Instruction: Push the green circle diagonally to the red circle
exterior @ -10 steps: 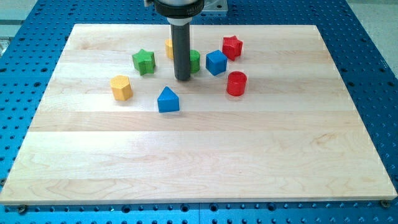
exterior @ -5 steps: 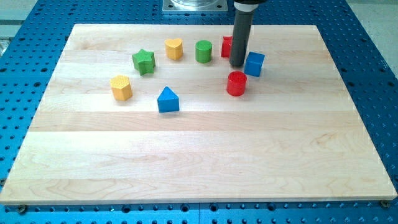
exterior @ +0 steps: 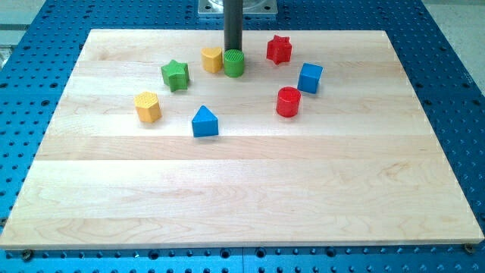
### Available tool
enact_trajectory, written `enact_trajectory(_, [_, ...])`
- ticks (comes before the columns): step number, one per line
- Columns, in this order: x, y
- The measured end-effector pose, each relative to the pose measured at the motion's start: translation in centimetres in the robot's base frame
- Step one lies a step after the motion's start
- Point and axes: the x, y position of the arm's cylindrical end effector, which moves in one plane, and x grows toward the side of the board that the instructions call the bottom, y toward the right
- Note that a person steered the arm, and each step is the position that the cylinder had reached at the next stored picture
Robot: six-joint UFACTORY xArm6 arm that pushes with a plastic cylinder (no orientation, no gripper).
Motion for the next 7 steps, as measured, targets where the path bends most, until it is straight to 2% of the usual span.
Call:
enact_trajectory(4, [5.2,0.0])
enact_trajectory(7, [6.5,0.0])
